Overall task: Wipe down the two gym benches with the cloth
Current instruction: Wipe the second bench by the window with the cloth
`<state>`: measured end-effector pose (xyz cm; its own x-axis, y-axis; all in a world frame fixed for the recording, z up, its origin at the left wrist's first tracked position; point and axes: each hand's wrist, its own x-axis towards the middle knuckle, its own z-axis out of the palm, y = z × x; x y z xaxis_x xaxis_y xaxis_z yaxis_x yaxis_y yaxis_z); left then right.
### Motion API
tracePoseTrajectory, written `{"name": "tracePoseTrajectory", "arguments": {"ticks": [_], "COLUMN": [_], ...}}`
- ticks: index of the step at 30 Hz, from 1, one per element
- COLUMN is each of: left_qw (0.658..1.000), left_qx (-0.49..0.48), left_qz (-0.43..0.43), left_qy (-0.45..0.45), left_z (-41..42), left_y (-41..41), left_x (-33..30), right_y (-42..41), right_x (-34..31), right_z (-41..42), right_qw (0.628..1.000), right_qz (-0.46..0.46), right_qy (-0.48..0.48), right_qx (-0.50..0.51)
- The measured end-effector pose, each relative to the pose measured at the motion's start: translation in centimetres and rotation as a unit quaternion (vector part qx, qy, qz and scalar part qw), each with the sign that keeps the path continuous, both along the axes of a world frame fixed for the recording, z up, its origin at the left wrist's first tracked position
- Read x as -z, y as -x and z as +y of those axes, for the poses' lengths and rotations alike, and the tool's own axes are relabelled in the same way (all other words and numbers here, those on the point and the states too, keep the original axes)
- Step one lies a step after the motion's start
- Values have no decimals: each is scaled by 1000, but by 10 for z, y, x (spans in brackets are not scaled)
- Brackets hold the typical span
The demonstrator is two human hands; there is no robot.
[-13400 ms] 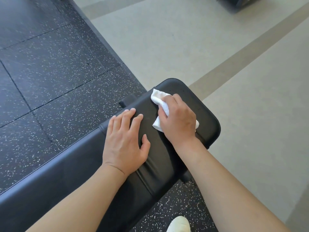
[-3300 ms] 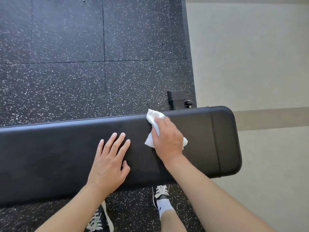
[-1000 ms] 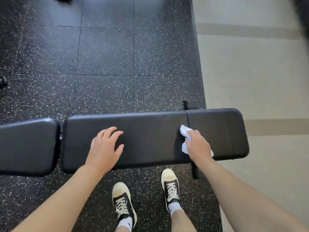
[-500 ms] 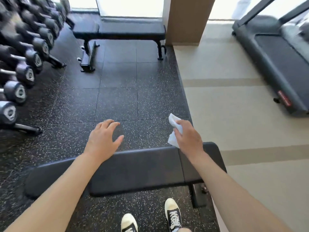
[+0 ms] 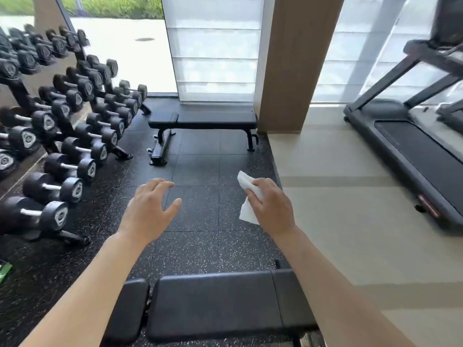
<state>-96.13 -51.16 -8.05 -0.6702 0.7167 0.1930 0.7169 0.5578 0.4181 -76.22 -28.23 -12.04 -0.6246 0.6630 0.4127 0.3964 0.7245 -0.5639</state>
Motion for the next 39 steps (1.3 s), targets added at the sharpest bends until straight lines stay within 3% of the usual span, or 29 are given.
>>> {"name": "tracePoseTrajectory", "arguments": {"ticks": [7, 22, 30, 39], "left_qw": [999, 983, 961, 938], "left_qx": [-38, -177, -274, -343], "left_qz": [17, 49, 39, 33], "left_qy": [-17, -7, -13, -20], "left_z": [0, -52, -140, -283], "left_y": [-14, -42, -62, -56], "left_x": [-32, -39, -50, -46], "right_y": [12, 51, 92, 139], "right_x": [-28, -44, -58, -59], "right_z": [14, 16, -55, -192], "right_qw": [999, 986, 971, 958], "right_qz": [23, 35, 41, 36], "right_qy": [2, 25, 30, 17], "right_qx": [-39, -159, -232, -284]}}
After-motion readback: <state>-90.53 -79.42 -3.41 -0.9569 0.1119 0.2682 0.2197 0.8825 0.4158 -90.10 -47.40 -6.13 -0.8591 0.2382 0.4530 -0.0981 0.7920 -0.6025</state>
